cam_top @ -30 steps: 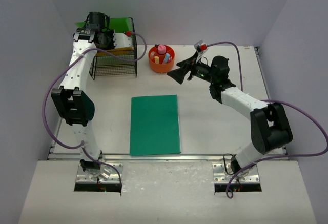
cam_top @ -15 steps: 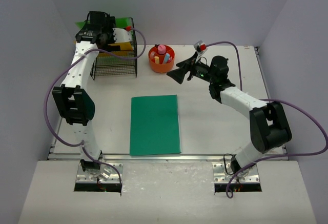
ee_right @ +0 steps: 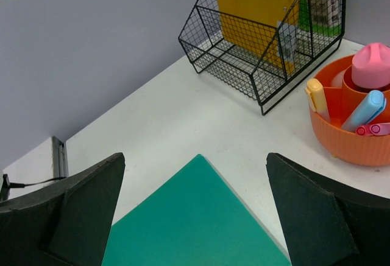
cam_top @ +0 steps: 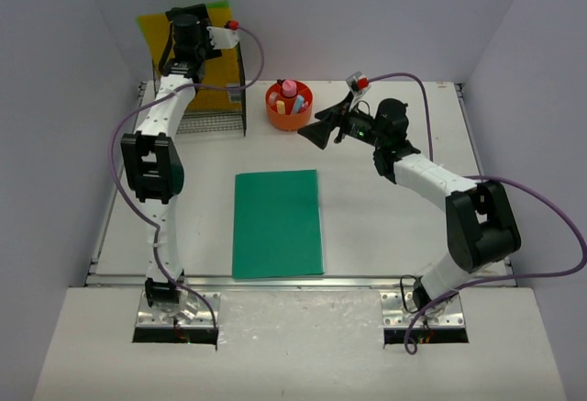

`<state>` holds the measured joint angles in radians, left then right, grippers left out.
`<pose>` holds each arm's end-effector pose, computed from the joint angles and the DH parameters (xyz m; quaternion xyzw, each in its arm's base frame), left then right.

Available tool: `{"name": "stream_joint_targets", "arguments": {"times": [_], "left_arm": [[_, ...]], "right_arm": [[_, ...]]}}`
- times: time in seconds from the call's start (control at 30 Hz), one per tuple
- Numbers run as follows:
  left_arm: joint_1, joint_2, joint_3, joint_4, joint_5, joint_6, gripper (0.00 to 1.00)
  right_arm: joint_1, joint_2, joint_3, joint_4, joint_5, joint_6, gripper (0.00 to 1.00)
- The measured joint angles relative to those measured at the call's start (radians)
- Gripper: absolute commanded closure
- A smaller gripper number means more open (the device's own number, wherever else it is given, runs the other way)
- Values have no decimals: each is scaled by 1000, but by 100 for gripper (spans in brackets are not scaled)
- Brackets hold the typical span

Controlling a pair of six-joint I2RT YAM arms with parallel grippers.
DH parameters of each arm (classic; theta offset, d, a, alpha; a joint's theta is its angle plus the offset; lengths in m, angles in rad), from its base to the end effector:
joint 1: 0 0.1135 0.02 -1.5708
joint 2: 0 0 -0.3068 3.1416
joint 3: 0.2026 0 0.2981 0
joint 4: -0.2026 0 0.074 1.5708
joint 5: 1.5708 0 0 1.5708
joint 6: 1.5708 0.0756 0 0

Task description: Organize the desk

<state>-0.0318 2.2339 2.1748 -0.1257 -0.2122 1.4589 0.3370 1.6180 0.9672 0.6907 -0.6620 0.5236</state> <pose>0.6495 -0.0047 0.3707 0.4691 0.6080 0.4774 0.4270 0.3967 0.1882 0.2961 -0.1723 0.6742 0.4891 0.5258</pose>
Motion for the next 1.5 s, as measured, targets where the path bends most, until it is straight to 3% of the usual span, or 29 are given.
{"name": "stream_joint_targets", "arguments": {"times": [0.37,0.53,0.73,0.93,1.1,1.27,1.4,1.5], "left_arm": [[-5,40,-33,221,-21,-97,0],[-10,-73,-189,243,30,-166,0],[-13,-323,-383,226,106,-312,0],[3,-650,-491,46,276,-580,4],[14,-899,-713,-186,554,-810,15],[13,-942,-1000,-327,735,-949,28],[14,-830,-1203,-425,767,-1015,31],[14,-756,-1259,-468,796,-1056,33]], "right_arm": [[0,0,0,-34,-1,1,1],[0,0,0,-68,-3,3,1],[0,-10,-24,-175,0,-13,1],[0,-19,-56,-390,25,-79,1],[-3,-24,-129,-526,45,-105,1],[-28,-3,-186,-604,33,-93,1],[-65,69,-210,-619,6,-67,1],[-87,127,-221,-601,-35,-36,1]]}}
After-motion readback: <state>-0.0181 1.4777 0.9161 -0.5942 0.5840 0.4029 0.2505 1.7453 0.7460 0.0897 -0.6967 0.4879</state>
